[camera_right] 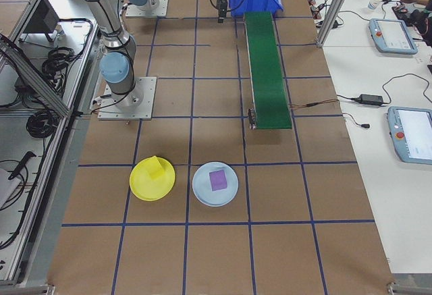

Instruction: Move block left to right into plate

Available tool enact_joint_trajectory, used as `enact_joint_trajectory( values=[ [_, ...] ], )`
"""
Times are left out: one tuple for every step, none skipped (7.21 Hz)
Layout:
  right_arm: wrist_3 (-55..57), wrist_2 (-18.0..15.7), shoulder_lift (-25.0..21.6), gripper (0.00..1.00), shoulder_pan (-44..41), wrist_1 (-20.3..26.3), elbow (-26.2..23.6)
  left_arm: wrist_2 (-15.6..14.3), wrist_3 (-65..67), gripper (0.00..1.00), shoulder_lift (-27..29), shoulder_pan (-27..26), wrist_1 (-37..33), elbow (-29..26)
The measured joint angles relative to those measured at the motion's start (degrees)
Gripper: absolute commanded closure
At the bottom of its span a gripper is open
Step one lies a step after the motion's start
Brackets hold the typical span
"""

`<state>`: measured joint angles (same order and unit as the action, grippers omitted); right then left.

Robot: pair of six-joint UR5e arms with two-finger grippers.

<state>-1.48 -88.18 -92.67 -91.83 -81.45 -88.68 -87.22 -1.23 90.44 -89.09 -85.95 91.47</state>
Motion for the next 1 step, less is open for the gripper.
enact_joint_trajectory(
  values=[
    [-0.1,-0.1,0.0,0.01,0.4,0.0,0.3,0.0,0.0,0.00,0.0,0.0,0.0,0.0]
  ],
)
